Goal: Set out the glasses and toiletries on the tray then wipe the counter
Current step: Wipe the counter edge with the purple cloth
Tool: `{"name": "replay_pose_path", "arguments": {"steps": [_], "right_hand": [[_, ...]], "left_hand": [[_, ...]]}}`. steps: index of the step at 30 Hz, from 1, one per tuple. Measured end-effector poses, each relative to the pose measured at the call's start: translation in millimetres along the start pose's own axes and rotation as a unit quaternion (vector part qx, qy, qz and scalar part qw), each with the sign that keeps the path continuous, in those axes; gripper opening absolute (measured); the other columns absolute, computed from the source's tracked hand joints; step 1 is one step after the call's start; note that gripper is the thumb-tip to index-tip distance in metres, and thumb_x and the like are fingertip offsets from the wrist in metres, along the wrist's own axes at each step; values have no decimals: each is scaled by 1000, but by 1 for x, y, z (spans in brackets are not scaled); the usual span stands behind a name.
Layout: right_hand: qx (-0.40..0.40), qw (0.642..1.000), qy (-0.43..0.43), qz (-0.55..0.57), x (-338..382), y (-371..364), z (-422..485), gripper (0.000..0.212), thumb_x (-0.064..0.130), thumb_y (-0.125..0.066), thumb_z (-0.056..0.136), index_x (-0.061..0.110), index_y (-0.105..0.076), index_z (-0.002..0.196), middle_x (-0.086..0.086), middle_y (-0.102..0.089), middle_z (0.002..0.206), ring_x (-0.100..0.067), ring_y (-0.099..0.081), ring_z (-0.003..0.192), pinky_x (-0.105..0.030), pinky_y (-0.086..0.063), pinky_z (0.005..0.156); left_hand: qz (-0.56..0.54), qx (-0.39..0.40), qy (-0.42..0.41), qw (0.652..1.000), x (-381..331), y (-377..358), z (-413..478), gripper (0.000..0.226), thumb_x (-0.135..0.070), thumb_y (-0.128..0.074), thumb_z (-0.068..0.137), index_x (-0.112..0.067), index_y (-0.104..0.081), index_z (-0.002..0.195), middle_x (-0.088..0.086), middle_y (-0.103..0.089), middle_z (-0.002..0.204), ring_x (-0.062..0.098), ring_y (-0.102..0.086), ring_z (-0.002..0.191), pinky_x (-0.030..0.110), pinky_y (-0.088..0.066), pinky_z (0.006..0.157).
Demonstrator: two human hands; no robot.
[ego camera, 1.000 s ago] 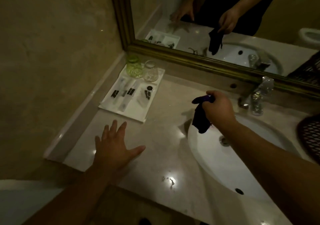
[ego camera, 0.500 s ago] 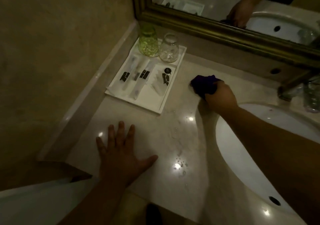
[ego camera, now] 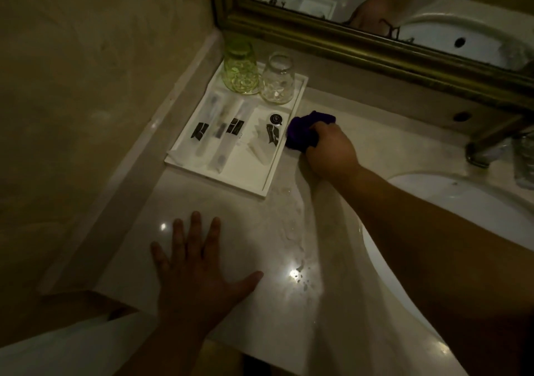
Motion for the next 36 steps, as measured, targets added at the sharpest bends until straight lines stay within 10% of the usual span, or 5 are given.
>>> {"name": "replay_pose_path", "arguments": {"steps": [15, 36], "right_hand": [[112, 990, 88, -1, 40, -33, -123, 25, 15, -69, 82, 17, -64, 106, 1, -53, 95, -19, -56, 86, -30, -45, 73], [195, 961, 197, 5, -11, -27, -344, 20, 26, -71, 83, 21, -63, 101, 0, -53, 96, -16, -51, 76, -33, -47, 66]], "left_hand": [[-8, -32, -8, 999, 3, -1, -4, 114, -98, -33, 66, -31, -14, 157, 7, -8, 166, 34, -2, 151, 69, -3, 114], [-82, -39, -60, 994, -81, -4, -109, 70, -71, -26, 95, -21, -50, 137, 12, -41, 153, 33, -36, 138, 58, -31, 111]]}}
Point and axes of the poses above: each hand's wrist, its own z-axis towards the middle knuckle, its own y-axis out of the back of the hand, x = y × z, the point moved 8 cm from there along z, towards the middle knuckle
